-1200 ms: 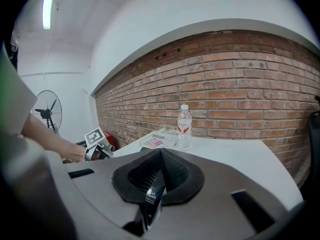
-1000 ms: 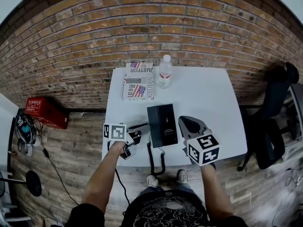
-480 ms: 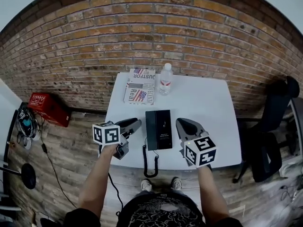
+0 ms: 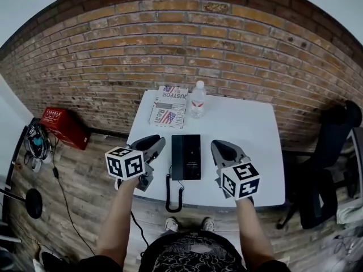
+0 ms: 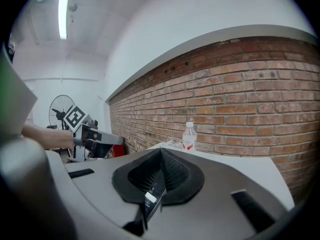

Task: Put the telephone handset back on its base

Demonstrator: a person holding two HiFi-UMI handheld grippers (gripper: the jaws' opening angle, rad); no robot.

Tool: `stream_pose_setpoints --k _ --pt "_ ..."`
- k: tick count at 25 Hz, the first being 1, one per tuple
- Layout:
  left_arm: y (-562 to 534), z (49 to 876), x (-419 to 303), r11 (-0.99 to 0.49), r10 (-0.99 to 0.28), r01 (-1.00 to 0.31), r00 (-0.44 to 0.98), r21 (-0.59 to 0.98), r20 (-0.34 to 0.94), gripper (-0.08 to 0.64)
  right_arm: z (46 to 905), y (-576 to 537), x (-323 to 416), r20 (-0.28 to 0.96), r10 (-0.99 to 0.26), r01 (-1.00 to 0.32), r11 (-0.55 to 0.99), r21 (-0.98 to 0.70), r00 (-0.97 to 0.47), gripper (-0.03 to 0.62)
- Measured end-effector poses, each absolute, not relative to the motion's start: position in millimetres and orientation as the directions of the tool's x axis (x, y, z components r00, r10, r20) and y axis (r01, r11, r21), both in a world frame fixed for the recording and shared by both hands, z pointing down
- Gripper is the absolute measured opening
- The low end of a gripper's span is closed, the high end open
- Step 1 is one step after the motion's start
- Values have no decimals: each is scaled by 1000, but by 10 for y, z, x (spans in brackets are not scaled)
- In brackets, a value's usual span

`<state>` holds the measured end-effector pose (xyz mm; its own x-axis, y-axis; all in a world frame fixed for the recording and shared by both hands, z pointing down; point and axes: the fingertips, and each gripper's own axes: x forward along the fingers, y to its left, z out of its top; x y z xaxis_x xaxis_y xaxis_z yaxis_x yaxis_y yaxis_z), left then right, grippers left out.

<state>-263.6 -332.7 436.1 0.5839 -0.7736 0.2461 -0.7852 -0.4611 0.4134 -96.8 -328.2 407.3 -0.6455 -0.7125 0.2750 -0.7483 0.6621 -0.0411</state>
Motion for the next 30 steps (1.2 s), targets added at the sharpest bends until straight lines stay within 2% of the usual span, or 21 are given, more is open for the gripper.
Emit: stream_pose_setpoints --k 6,12,18,30 --pt "-3221 4097 -2632 -366 -866 -892 430 265 253 91 3955 -3295 -820 253 -710 -740 672 -38 -657 2" --pt "-3095 3990 -2663 -232 -927 -961 265 148 267 51 3910 -3298 -710 242 -705 -732 680 -33 -666 2" --pt "-2989 3959 -2624 -208 -939 -973 228 104 257 15 3895 -3304 -637 244 -699 -724 689 -22 -673 2" --pt "-2964 4023 -2638 -189 -940 -976 212 108 269 8 3924 -3338 -640 243 -689 -715 698 -31 -683 2"
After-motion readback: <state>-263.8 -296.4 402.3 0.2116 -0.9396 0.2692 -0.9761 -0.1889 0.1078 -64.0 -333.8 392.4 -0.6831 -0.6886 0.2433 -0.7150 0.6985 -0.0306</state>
